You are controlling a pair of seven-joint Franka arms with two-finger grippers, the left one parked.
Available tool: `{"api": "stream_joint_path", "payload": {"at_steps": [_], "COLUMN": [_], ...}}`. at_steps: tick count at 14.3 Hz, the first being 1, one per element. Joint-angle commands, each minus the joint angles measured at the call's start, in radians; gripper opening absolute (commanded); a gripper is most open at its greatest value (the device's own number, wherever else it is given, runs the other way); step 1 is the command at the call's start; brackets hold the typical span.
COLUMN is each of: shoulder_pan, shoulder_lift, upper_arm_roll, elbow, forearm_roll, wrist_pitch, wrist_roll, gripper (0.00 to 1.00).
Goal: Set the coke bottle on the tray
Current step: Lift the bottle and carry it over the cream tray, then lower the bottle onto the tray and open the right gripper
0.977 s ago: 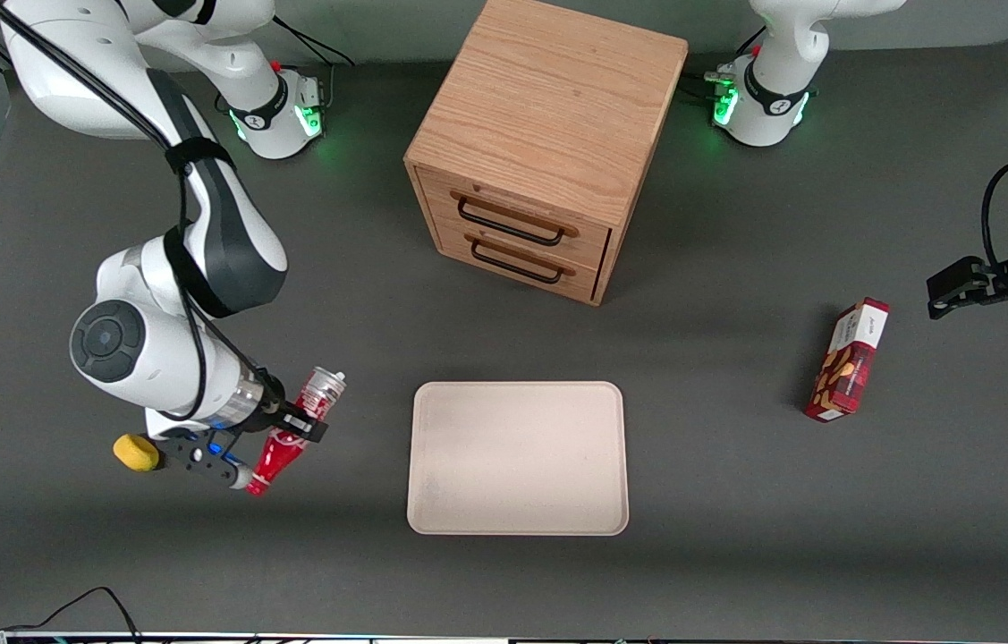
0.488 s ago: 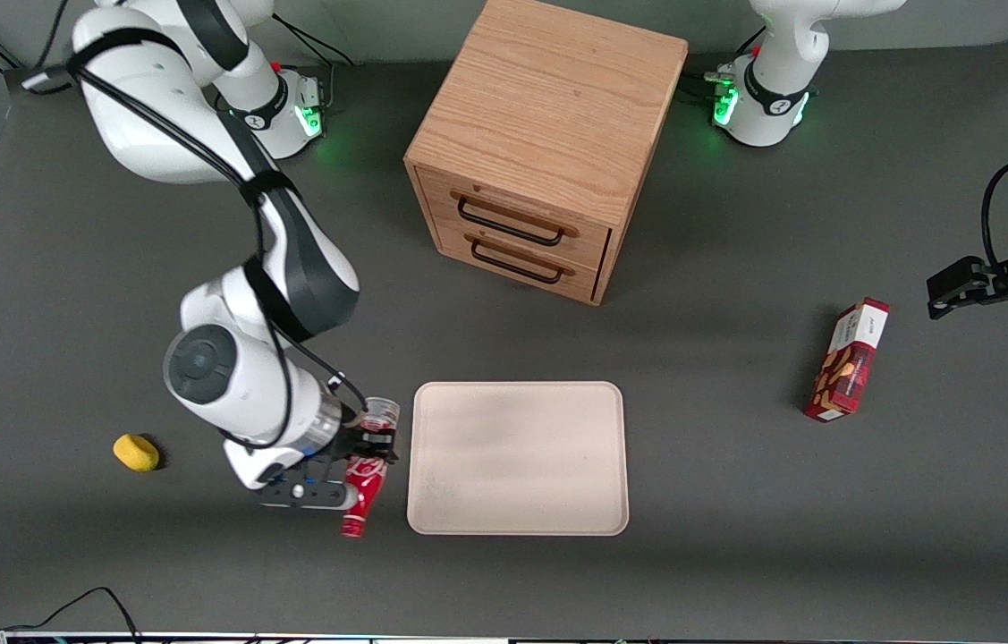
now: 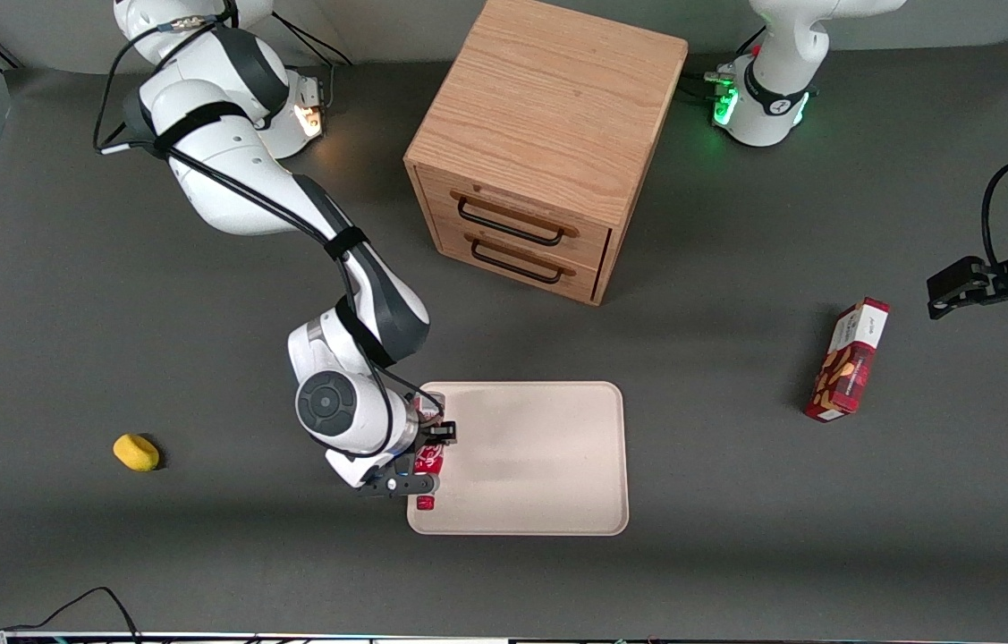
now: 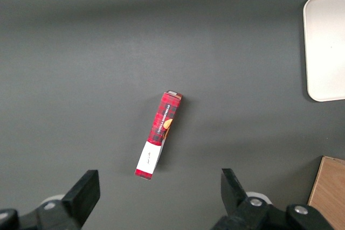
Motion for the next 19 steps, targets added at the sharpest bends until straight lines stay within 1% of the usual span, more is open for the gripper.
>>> {"api": "stream_joint_path", "payload": {"at_steps": [1,6,7,8,10,11,12,13,14,15,19], "shoulder_pan": [0.018,0.021,0.021,0.021,0.021,0.021,0.021,0.021,0.021,0.021,0.022], "shoulder_lift": [0.042,0.075,0.077,0.082,0.082,0.082,0.083,0.085,0.085,0.088,0.091], "upper_arm_roll": [-0.011,-0.022,-0.022,-0.022,-0.023,-0.022,-0.023,-0.025,-0.034,-0.037,-0.037], "elbow": [0.055,0.052,0.05,0.05,0.05,0.049,0.046,0.041,0.04,0.035,0.033], "forearm_roll": [0.009,0.004,0.002,0.002,0.002,0.002,0.001,-0.002,-0.002,-0.004,-0.004], "wrist_pitch": [-0.008,0.026,0.03,0.03,0.032,0.034,0.037,0.052,0.066,0.073,0.087], "wrist_roll": [-0.016,-0.013,-0.013,-0.01,-0.01,-0.012,-0.015,-0.019,-0.024,-0.022,-0.022], "gripper": [0.0,0.02,0.04,0.14,0.23,0.41,0.69,0.8,0.87,1.0,1.0]}}
